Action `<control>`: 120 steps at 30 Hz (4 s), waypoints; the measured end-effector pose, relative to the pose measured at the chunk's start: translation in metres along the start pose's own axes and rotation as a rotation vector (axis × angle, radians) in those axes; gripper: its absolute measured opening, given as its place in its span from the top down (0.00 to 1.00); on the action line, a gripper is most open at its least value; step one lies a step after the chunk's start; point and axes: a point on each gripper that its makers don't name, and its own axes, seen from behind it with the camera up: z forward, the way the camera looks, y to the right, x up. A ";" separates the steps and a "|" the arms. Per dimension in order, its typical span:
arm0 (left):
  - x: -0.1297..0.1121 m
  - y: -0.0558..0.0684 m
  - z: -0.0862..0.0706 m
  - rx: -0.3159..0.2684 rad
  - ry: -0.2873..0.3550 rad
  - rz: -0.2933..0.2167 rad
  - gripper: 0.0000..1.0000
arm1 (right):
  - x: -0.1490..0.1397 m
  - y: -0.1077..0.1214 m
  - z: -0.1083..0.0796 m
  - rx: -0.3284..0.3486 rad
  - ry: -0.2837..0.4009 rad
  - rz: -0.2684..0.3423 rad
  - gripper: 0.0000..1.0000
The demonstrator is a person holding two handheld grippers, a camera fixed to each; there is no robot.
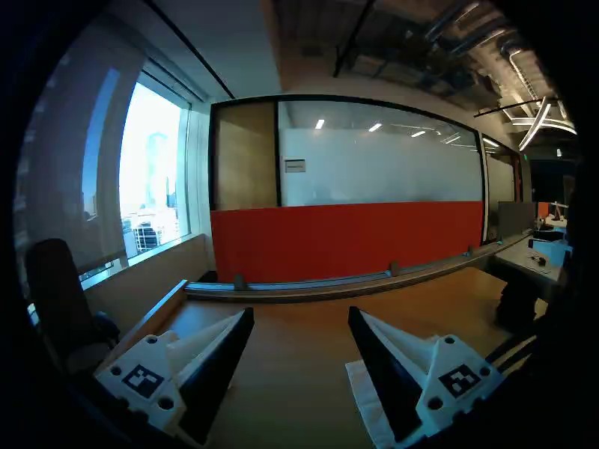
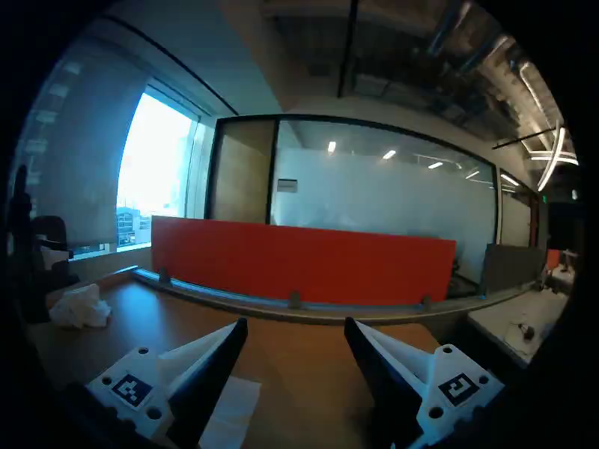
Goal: Fold towel
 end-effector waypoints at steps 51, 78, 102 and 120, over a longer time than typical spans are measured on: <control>-0.243 0.132 -0.006 -0.465 -0.482 0.188 0.07 | -0.237 -0.087 -0.027 0.455 -0.510 -0.175 0.00; -0.330 0.149 -0.023 -0.528 -0.696 0.196 0.07 | -0.321 -0.102 -0.062 0.543 -0.696 -0.179 0.03; -0.335 0.153 -0.021 -0.519 -0.711 0.239 0.25 | -0.339 -0.107 -0.073 0.586 -0.747 -0.173 0.44; -0.333 0.161 -0.025 -0.496 -0.727 0.241 0.85 | -0.326 -0.110 -0.070 0.569 -0.722 -0.158 0.88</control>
